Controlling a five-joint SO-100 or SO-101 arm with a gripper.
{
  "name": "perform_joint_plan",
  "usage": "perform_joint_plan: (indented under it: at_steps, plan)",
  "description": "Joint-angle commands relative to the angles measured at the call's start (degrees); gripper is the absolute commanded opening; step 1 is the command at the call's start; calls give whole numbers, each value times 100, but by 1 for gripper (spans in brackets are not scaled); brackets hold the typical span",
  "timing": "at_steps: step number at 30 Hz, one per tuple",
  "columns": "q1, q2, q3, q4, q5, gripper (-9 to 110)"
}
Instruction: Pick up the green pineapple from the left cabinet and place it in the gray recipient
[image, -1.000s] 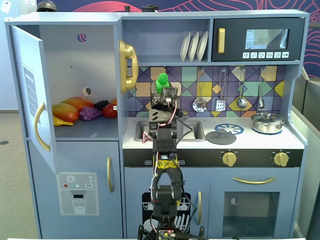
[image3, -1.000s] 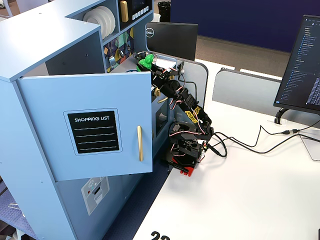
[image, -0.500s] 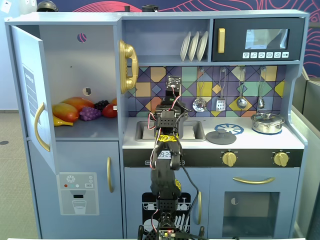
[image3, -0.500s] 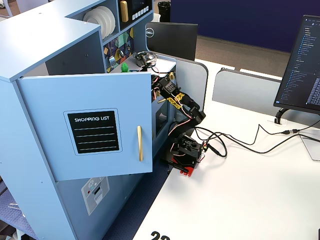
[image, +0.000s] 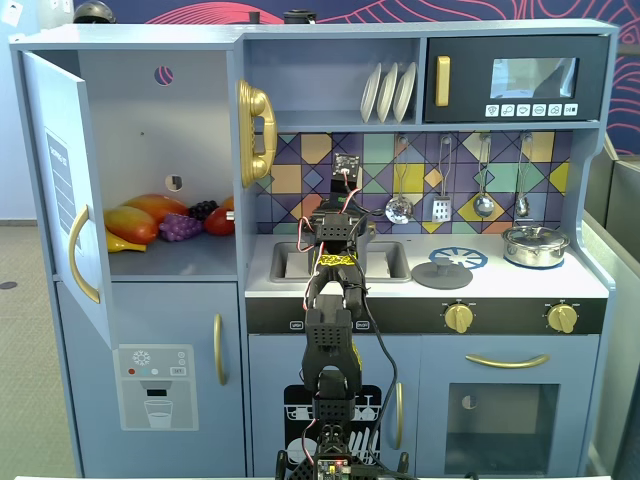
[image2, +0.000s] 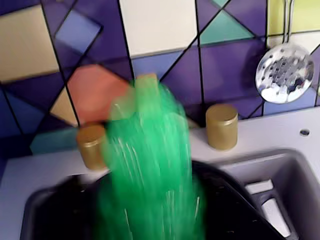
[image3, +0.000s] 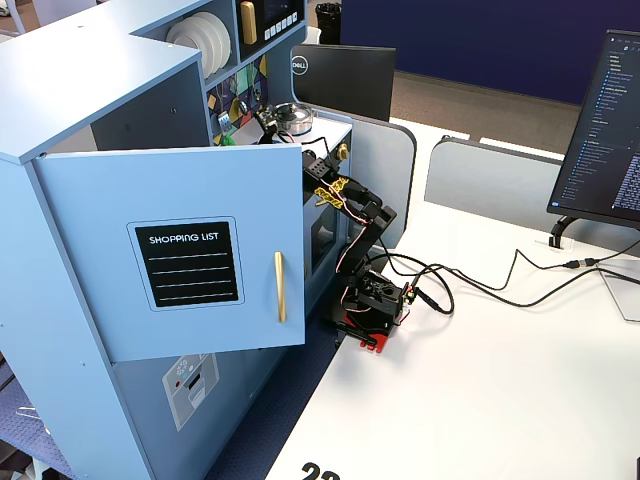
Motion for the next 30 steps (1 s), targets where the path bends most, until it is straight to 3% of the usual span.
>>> perform_joint_plan:
  at_steps: [1, 8, 14, 17, 21, 30]
  plan:
    - [-44, 185, -457, -97, 18, 31]
    - [18, 1230, -352, 905, -70, 27]
    - [-18, 3129, 492, 4166, -290, 8]
    - [9, 3788, 1257, 5229, -360, 0]
    - [97, 4377, 2760, 5256, 62, 0]
    - [-387, 5194, 6091, 4131, 545, 0]
